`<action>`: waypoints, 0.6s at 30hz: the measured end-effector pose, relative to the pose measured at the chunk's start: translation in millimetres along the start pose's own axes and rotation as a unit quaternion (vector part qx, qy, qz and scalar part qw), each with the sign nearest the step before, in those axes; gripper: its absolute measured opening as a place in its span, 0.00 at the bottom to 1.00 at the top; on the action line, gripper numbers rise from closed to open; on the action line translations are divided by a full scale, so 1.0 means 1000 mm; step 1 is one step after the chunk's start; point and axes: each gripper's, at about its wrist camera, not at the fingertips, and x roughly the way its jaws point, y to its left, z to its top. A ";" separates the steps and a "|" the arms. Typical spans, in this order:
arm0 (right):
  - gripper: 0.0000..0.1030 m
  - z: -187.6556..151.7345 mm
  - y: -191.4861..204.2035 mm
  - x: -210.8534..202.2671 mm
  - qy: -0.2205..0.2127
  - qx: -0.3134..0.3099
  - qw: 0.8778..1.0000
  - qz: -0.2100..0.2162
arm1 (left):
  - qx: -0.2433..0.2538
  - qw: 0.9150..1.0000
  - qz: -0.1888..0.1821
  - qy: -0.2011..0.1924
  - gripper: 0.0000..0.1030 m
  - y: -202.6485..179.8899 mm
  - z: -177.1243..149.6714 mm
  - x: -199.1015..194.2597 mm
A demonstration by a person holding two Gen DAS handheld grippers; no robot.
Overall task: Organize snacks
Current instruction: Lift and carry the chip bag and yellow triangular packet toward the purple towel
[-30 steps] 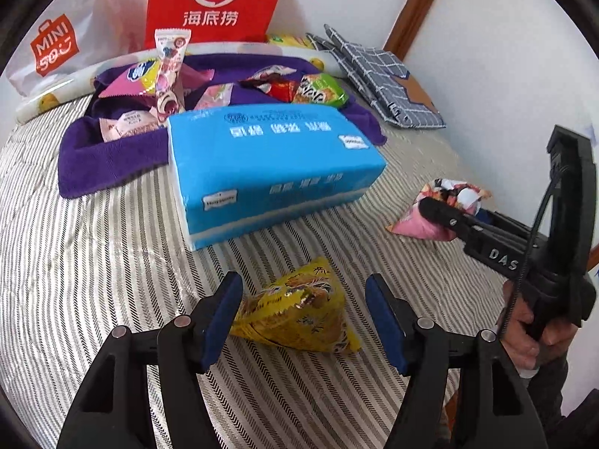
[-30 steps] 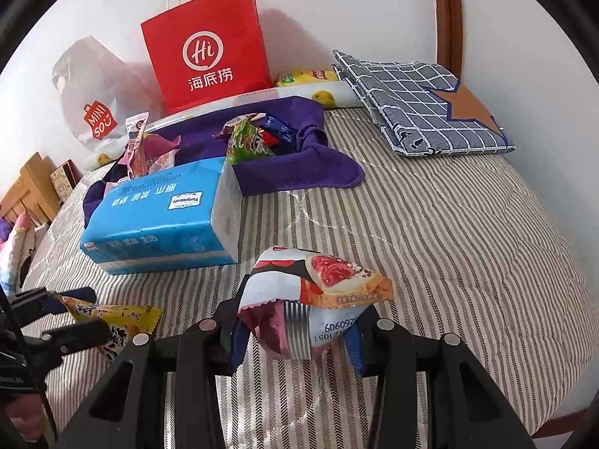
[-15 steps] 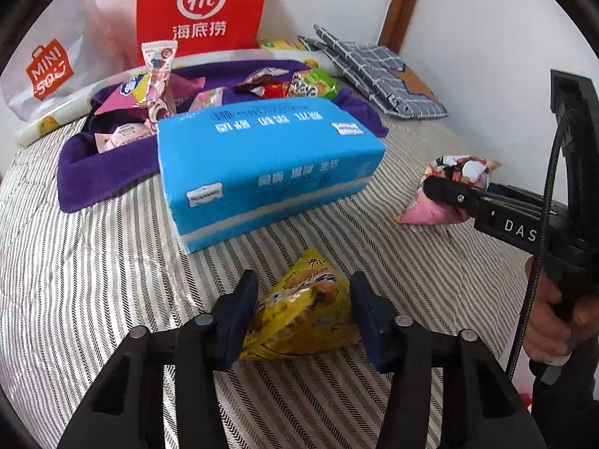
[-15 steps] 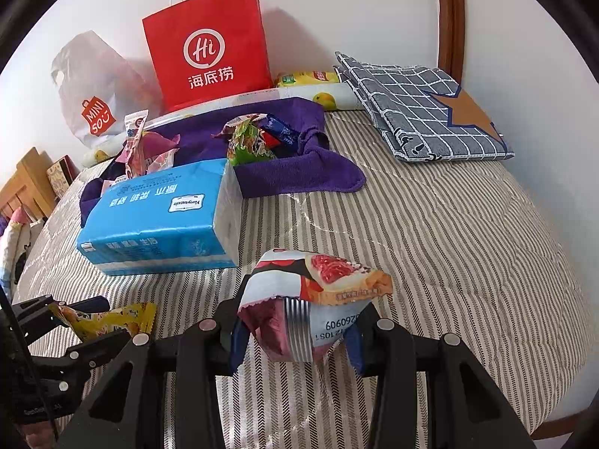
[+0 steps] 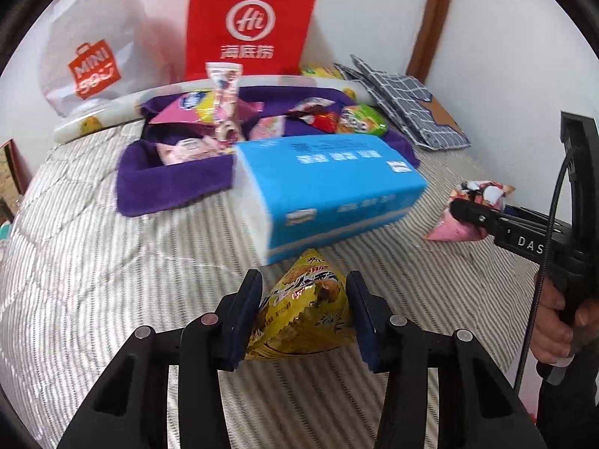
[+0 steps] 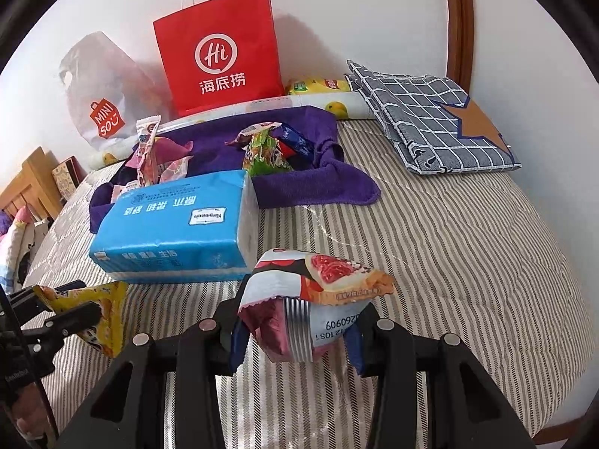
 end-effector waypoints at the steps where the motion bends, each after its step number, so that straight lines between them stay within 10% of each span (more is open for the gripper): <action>1: 0.39 0.001 0.000 0.001 0.000 0.001 1.000 0.000 | -0.005 1.000 0.004 -0.001 0.45 0.005 0.000 -0.002; 8: 0.39 0.004 0.000 0.004 -0.007 0.005 1.000 0.003 | -0.025 0.999 0.037 -0.005 0.45 0.024 0.002 -0.007; 18: 0.39 0.001 -0.001 0.008 -0.005 -0.004 1.000 -0.002 | -0.028 0.999 -0.006 0.033 0.52 0.025 -0.002 0.002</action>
